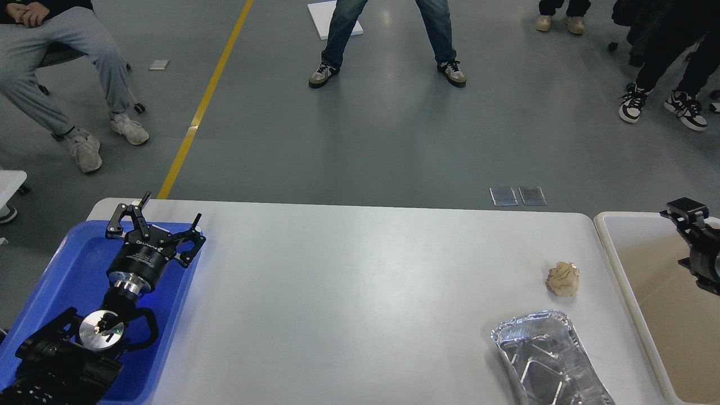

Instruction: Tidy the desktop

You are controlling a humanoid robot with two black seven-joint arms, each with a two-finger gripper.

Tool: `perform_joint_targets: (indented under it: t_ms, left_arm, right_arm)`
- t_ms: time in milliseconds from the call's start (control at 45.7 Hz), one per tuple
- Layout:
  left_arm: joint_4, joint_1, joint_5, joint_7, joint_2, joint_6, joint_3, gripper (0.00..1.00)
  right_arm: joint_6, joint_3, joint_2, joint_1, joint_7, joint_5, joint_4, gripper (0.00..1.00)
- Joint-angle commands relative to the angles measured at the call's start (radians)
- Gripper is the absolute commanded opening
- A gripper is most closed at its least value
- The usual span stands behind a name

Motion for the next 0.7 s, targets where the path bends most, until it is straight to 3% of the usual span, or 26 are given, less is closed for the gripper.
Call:
perform_joint_targets:
  t_ms: [0,372,569,679]
  left_arm:
    - [0.000,0.000,0.000,0.000,0.000,0.000,0.000,1.00]
    - [0.000,0.000,0.000,0.001,0.000,0.000,0.000,1.00]
    - [0.000,0.000,0.000,0.001,0.000,0.000,0.000,1.00]
    - [0.000,0.000,0.000,0.001,0.000,0.000,0.000,1.00]
  right_arm:
    - [0.048,-0.284,-0.030,0.255,0.001,-0.057,0.249,1.00]
    - [0.081,-0.503,-0.002,0.513,-0.001,-0.283,0.417,0.99]
    - [0.256,-0.701,0.145,0.743,0.001,-0.222,0.417,1.00]
    - [0.423,-0.861,0.268,0.931,0.001,-0.108,0.413,1.00]
